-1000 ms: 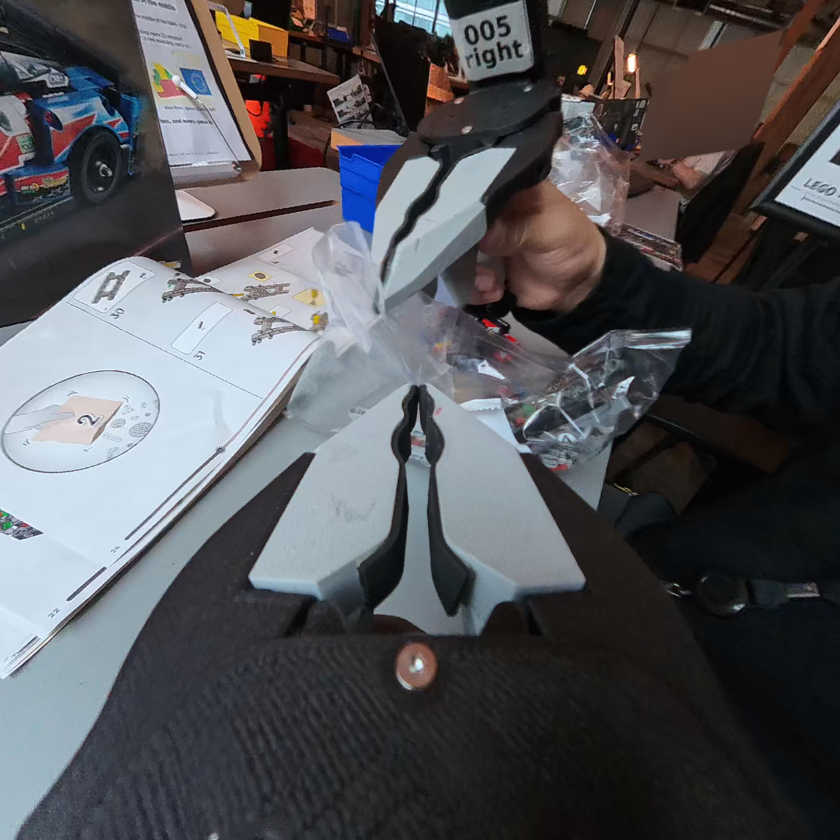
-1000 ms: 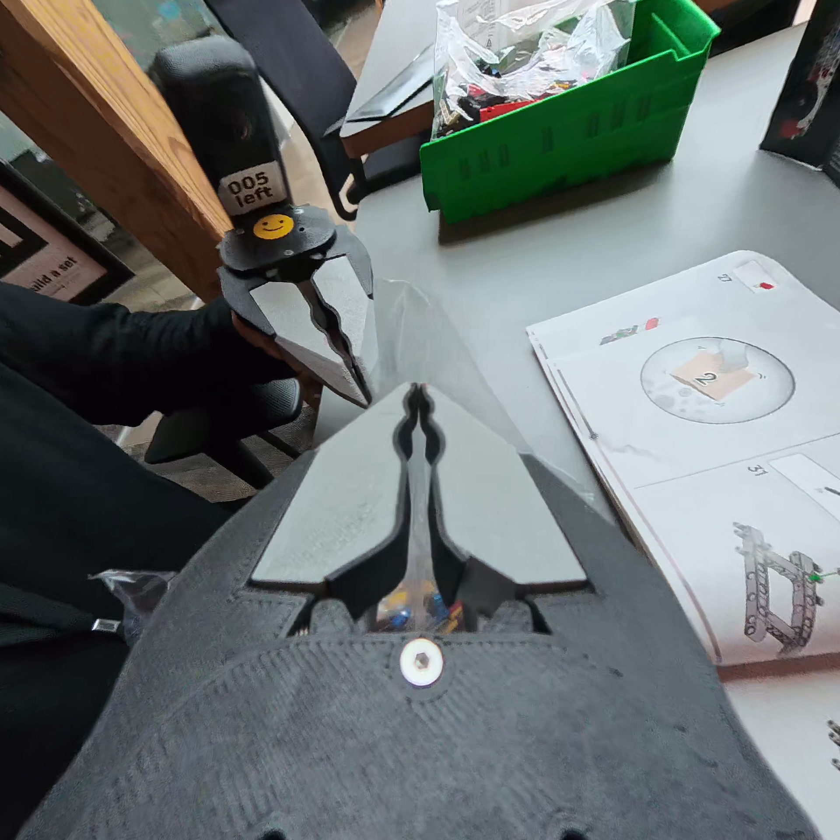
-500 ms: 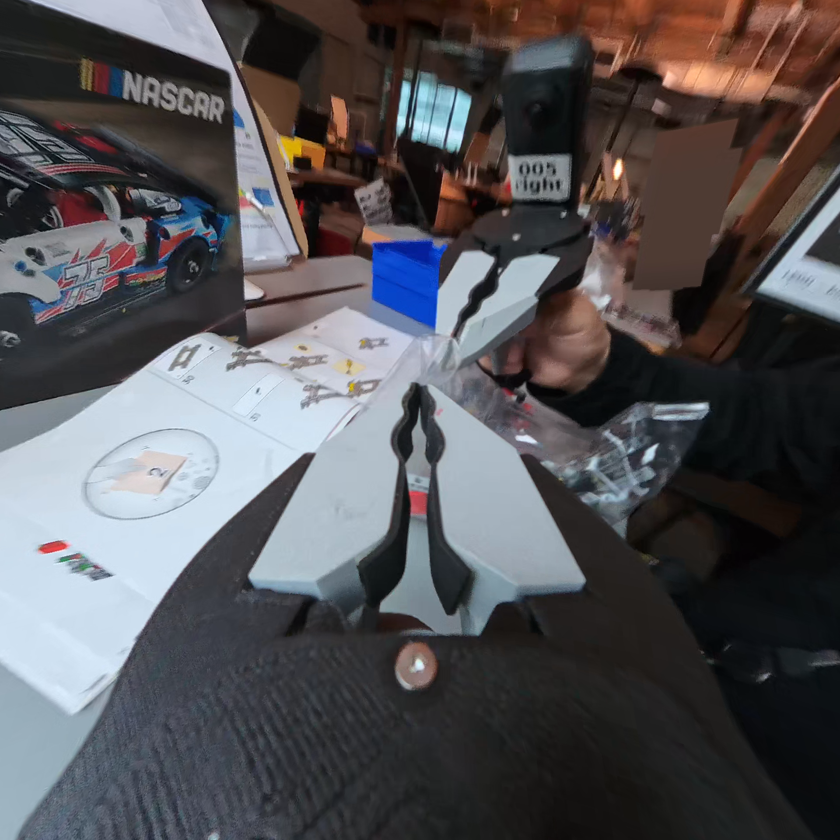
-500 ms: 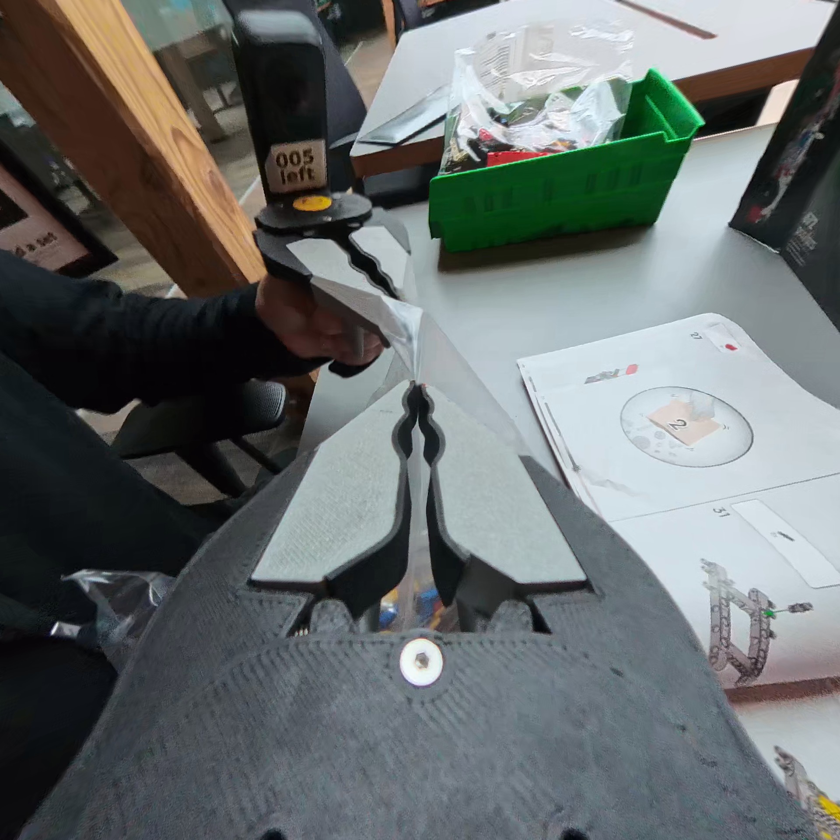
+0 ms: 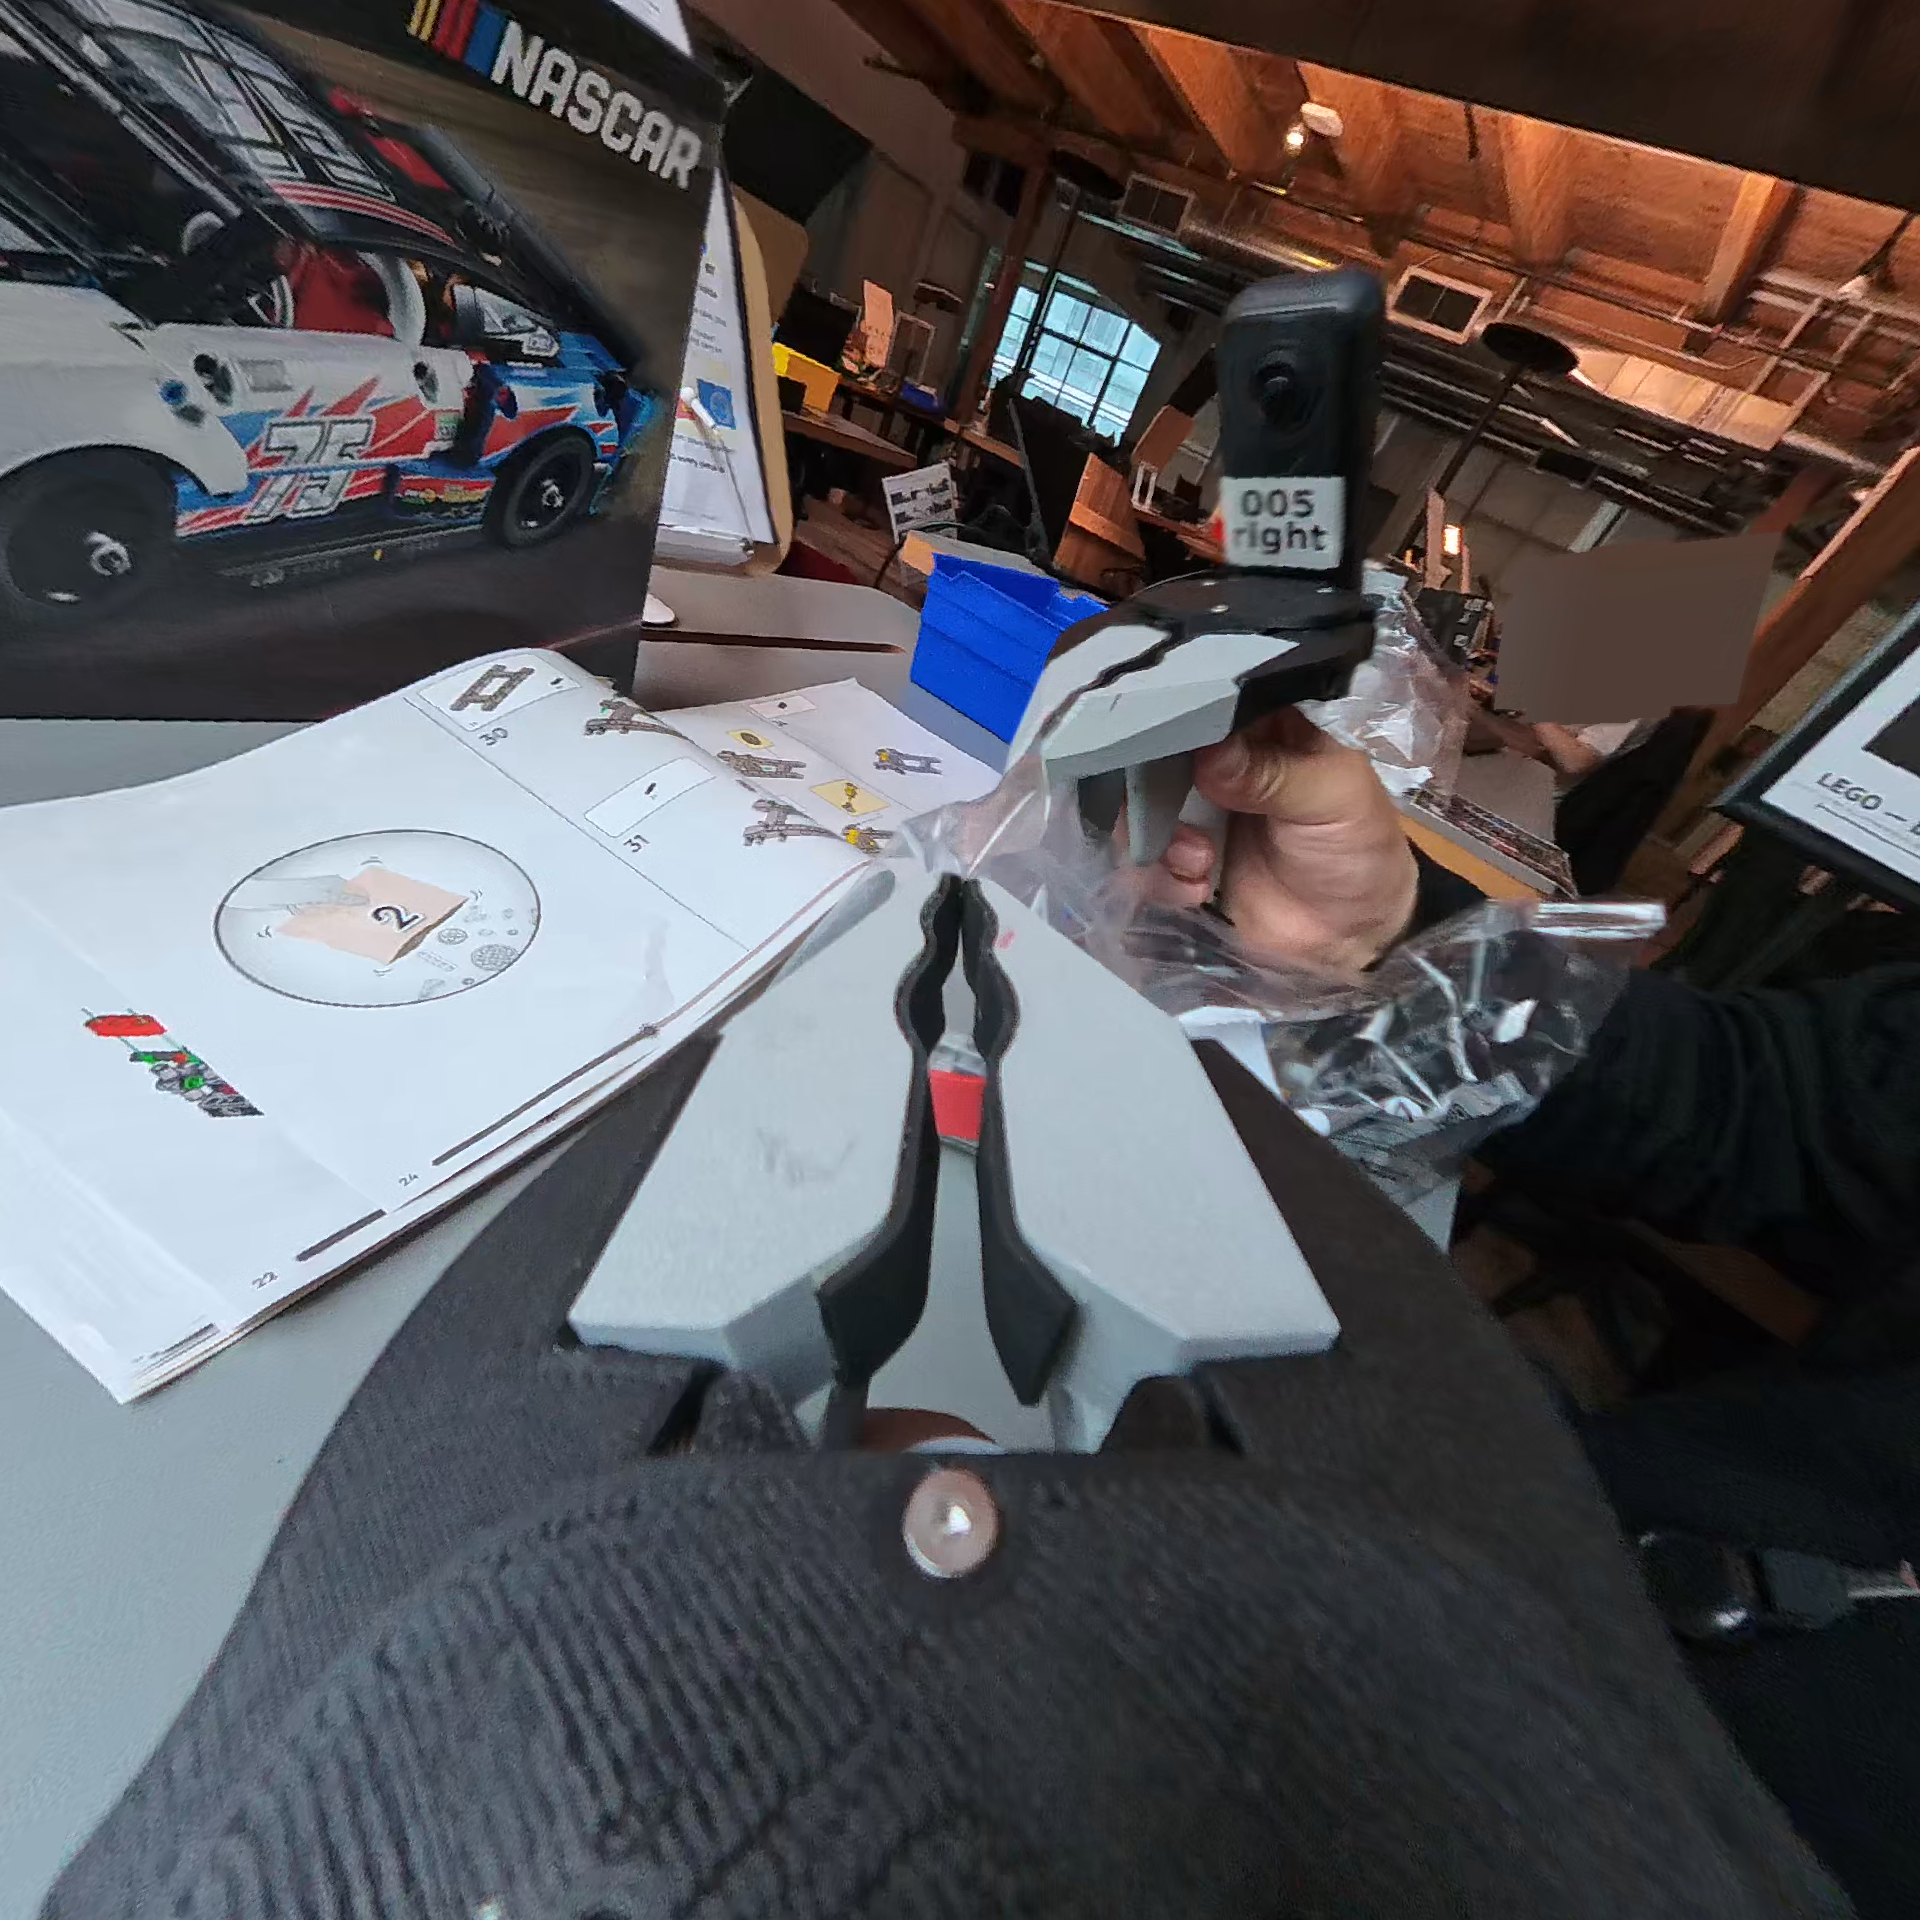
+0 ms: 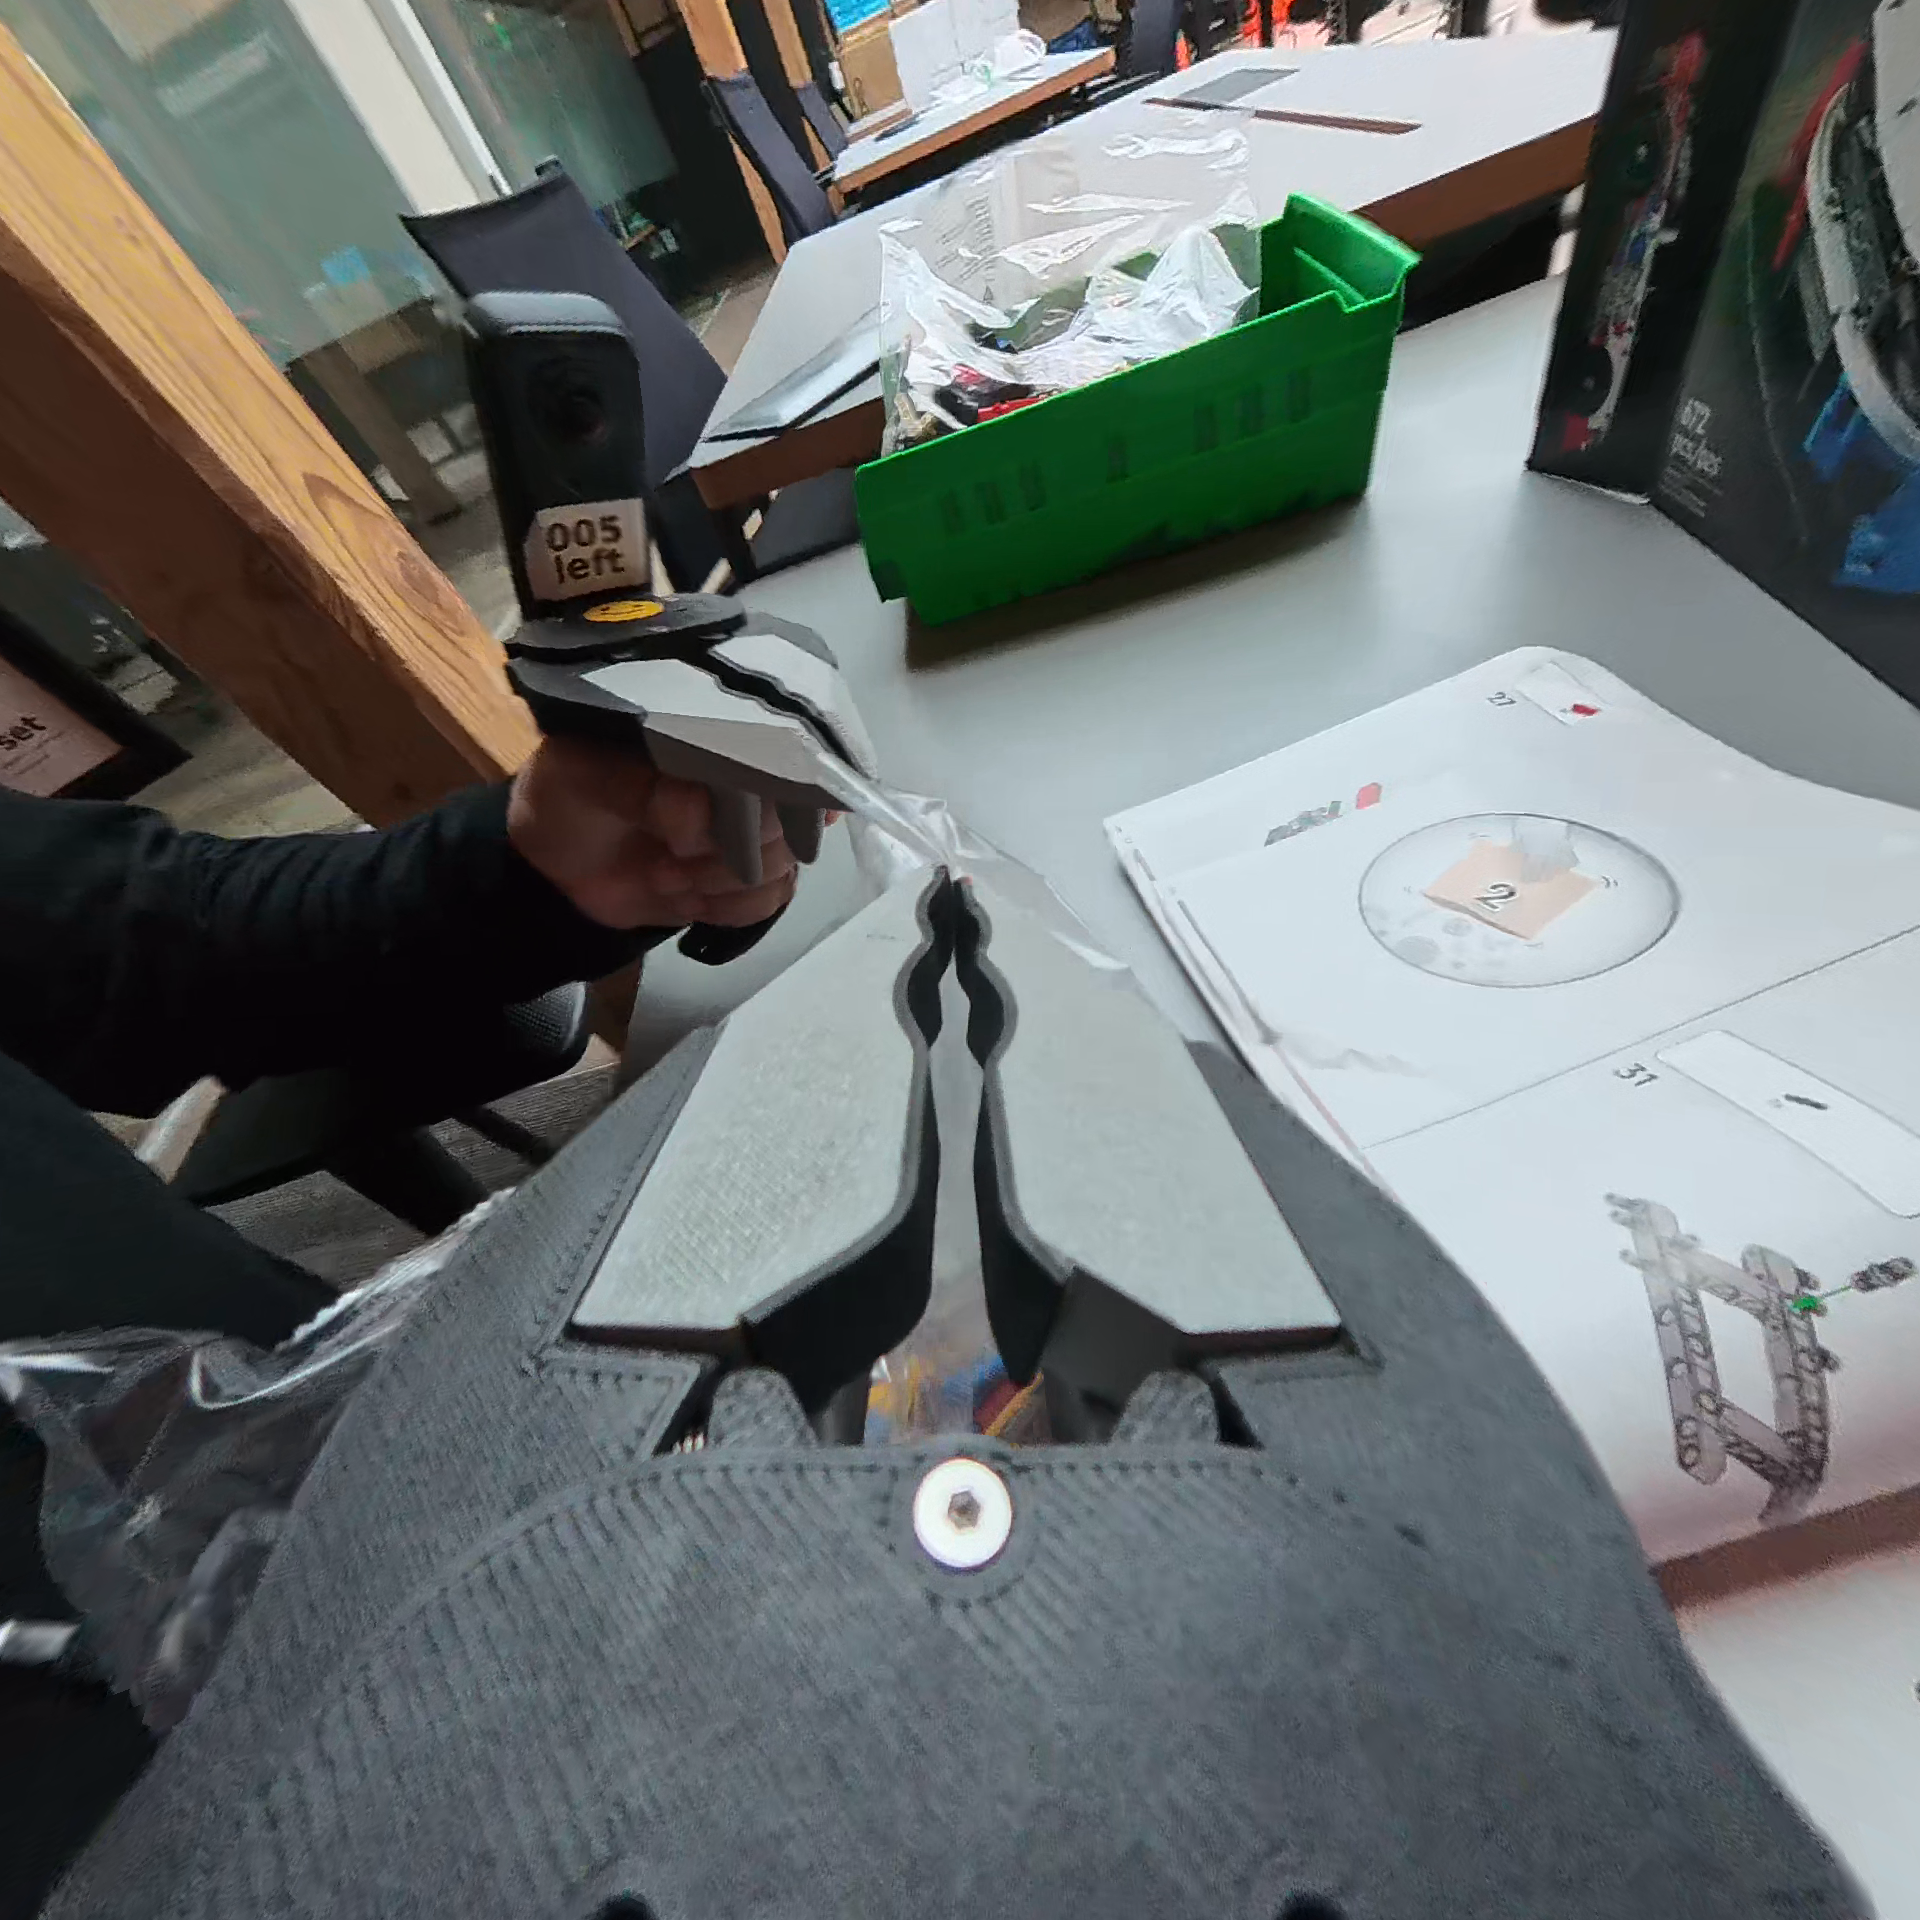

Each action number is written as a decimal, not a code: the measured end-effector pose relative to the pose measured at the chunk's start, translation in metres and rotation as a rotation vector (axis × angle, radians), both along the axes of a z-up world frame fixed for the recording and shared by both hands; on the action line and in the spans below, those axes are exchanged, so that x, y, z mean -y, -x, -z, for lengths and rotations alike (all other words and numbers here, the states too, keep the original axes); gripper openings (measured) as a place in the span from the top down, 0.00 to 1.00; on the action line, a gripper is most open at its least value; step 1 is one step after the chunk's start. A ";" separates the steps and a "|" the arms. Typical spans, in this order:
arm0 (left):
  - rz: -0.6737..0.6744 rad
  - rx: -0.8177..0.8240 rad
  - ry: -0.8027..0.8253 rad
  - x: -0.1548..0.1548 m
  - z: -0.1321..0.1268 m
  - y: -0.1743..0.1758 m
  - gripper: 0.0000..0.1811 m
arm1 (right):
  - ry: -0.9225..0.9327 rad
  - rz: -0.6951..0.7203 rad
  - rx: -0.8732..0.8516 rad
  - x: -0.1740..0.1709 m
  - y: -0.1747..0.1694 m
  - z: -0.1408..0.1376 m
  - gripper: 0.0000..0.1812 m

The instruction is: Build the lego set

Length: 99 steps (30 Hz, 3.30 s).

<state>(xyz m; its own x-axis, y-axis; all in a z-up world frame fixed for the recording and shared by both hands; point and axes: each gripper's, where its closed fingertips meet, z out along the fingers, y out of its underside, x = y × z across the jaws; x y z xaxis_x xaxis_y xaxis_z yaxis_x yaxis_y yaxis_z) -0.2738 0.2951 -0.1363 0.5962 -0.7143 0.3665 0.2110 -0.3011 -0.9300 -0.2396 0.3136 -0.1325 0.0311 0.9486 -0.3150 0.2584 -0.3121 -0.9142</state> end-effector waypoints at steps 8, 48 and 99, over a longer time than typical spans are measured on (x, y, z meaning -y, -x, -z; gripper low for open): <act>-0.025 -0.115 -0.036 -0.003 0.003 -0.001 1.00 | -0.105 -0.085 -0.031 0.010 -0.004 -0.005 1.00; -0.028 -0.046 -0.037 -0.015 0.004 -0.004 1.00 | -0.184 -0.003 0.115 -0.010 0.012 0.001 1.00; 0.536 0.180 0.329 -0.037 -0.034 -0.060 1.00 | -1.312 -0.440 0.618 -0.008 -0.027 0.009 0.92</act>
<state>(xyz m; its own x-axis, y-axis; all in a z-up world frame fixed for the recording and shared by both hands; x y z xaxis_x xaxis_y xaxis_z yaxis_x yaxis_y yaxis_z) -0.2141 0.3322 -0.1020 0.0976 -0.7290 0.6775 0.0963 -0.6707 -0.7355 -0.2124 0.3213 -0.1419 -0.5139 0.5077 0.6915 0.5472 0.8148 -0.1915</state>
